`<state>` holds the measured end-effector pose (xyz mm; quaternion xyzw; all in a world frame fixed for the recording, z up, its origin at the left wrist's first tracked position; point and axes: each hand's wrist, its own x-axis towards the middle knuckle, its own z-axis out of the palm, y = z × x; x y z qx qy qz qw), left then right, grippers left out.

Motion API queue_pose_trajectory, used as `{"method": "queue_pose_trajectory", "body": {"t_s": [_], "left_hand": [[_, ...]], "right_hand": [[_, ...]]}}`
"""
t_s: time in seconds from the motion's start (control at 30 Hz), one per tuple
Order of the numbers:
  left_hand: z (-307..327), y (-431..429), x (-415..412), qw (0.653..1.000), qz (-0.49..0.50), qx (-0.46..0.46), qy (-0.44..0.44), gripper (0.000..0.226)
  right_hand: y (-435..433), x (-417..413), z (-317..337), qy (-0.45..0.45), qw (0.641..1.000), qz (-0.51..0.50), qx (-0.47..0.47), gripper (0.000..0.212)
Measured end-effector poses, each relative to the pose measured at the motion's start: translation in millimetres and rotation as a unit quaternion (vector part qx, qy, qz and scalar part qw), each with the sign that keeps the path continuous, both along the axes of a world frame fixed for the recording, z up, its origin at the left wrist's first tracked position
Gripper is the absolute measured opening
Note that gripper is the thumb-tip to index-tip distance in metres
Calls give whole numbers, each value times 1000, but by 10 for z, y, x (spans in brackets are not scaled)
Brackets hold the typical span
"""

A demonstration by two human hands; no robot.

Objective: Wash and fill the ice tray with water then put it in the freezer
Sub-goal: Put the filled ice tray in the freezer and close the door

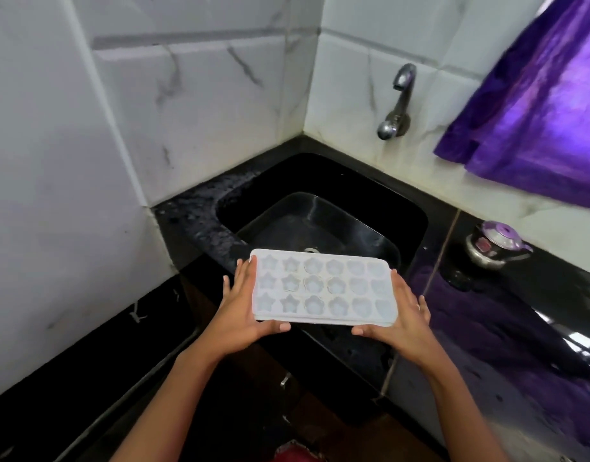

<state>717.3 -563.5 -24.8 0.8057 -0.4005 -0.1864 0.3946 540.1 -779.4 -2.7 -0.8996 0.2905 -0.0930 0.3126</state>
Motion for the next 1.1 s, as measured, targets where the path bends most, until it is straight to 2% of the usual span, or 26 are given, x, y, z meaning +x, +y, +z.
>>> {"method": "queue_pose_trajectory", "body": {"t_s": [0.2, 0.43, 0.57, 0.73, 0.8, 1.1], "left_hand": [[11, 312, -44, 995, 100, 16, -8, 143], [42, 653, -312, 977, 213, 6, -13, 141], [10, 867, -545, 961, 277, 9, -14, 141], [-14, 1113, -907, 932, 363, 12, -17, 142], [-37, 1168, -987, 926, 376, 14, -13, 141], [-73, 1595, -1781, 848, 529, 15, -18, 140]], "right_hand": [[53, 389, 55, -14, 995, 101, 6, 146], [128, 743, 58, -2, 979, 204, 12, 152], [290, 858, 65, -16, 961, 275, 19, 130], [496, 989, 31, -17, 930, 368, 13, 129], [573, 1025, 41, -18, 927, 374, 10, 128], [1212, 1069, 25, -13, 854, 520, 24, 130]]}}
